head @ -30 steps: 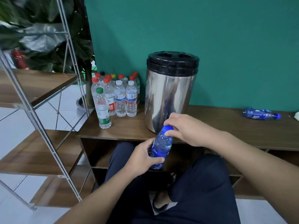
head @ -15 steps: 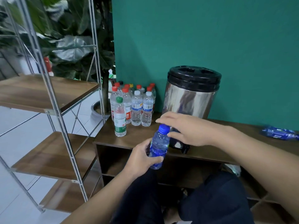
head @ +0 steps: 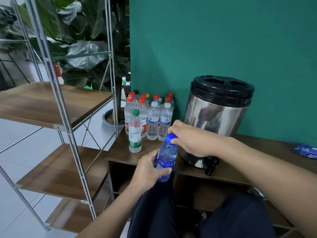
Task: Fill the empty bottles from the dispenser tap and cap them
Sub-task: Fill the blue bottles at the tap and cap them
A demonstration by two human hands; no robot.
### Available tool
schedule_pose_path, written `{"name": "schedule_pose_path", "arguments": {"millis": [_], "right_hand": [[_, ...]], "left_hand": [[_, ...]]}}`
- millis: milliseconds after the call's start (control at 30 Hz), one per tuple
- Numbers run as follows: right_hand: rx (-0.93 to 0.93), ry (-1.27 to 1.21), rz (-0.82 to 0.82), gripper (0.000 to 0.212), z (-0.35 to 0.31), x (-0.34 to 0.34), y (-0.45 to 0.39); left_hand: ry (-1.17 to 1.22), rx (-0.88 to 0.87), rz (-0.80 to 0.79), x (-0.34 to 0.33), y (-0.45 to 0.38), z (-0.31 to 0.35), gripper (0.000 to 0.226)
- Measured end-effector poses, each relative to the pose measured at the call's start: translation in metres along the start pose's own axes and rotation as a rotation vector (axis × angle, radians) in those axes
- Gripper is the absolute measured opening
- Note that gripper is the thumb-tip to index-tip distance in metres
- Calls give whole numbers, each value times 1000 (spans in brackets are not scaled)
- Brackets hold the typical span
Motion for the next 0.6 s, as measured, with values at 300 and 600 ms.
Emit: {"name": "schedule_pose_path", "arguments": {"millis": [300,600], "right_hand": [[-207,-533,211,26,-14,-37,-19],[-485,-1030,181,45,-25,-113,-49]], "left_hand": [[20,1,126,3,-21,-16,69],[-63,-6,240,19,-57,-32,58]]}}
Point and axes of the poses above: each hand's wrist, its own y-axis away from the middle knuckle, its own x-axis out of the back of the hand, z = x × y, the point moved 2 cm from there along -y, towards the middle knuckle, and after that the axes turned 13 degrees about -x, right-handed, at the moved point
